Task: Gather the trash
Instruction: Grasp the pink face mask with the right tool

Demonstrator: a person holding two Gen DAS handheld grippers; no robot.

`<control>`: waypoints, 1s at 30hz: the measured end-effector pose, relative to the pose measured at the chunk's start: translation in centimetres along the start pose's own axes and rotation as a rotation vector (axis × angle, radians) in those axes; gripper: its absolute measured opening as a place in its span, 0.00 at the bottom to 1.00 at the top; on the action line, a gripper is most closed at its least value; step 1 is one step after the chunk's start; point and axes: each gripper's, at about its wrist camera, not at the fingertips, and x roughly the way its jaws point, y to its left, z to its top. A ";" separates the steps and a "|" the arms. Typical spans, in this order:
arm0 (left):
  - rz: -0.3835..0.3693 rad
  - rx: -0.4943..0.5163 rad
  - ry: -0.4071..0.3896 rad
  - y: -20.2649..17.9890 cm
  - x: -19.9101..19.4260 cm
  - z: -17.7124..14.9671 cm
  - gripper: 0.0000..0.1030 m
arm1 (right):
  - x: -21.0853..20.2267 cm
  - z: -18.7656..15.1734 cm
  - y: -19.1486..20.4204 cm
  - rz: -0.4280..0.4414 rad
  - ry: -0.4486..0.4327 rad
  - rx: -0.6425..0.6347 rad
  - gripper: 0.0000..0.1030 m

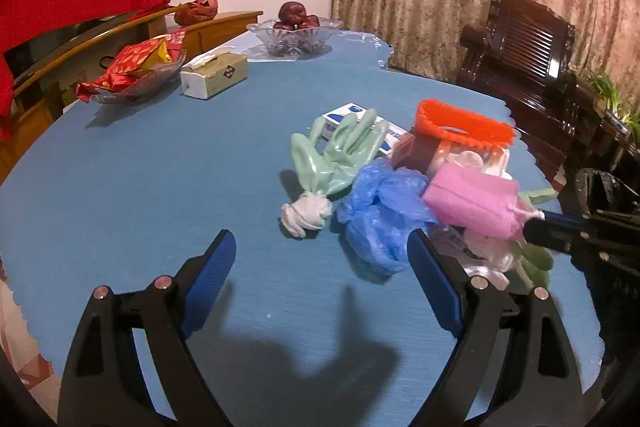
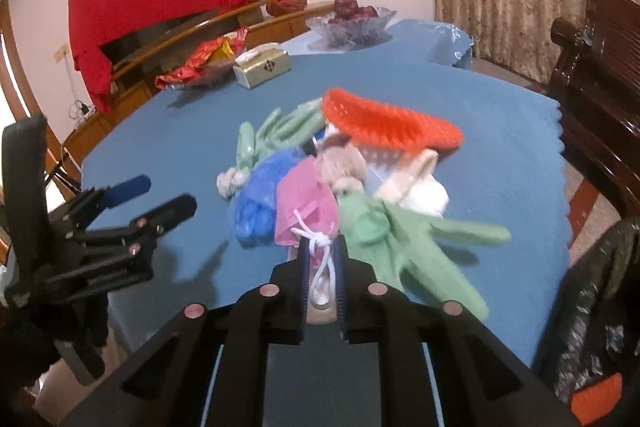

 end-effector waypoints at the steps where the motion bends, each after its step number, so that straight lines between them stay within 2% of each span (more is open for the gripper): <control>1: -0.003 0.003 0.000 -0.2 -0.1 0.0 0.83 | -0.2 -0.3 -0.1 0.002 0.018 0.001 0.21; 3: -0.008 0.002 -0.001 -0.5 -0.2 -0.1 0.83 | -0.6 -0.7 -0.3 -0.008 0.015 0.001 0.35; 6: -0.006 0.001 -0.002 -0.6 -0.3 -0.1 0.83 | -0.8 -0.5 -0.3 -0.023 -0.006 -0.006 0.43; 11: 0.008 -0.005 -0.009 -0.1 -0.6 -0.1 0.83 | 0.1 0.6 0.4 -0.008 -0.029 -0.021 0.43; 15: 0.021 -0.009 -0.010 0.5 -0.6 0.0 0.83 | 2.1 1.0 1.0 -0.025 -0.003 -0.036 0.43; 17: 0.023 -0.012 -0.008 0.7 -0.5 0.0 0.83 | 2.8 0.9 1.3 -0.033 0.017 -0.050 0.32; 18: 0.022 -0.013 -0.008 0.8 -0.5 0.0 0.83 | 3.0 0.8 1.4 -0.021 0.025 -0.051 0.19; 19: 0.022 -0.012 -0.007 0.8 -0.5 0.0 0.83 | 2.9 0.7 1.4 -0.019 0.026 -0.052 0.13; 21: 0.022 -0.011 -0.007 0.9 -0.4 0.0 0.83 | 2.4 0.6 1.4 -0.001 0.018 -0.054 0.07; 26: 0.007 -0.002 -0.006 0.3 -0.3 0.0 0.83 | -0.1 0.7 1.1 0.036 -0.034 -0.046 0.07; 30: -0.012 0.015 -0.008 -0.8 -0.2 0.1 0.83 | -2.6 0.8 -0.2 0.013 -0.081 0.003 0.07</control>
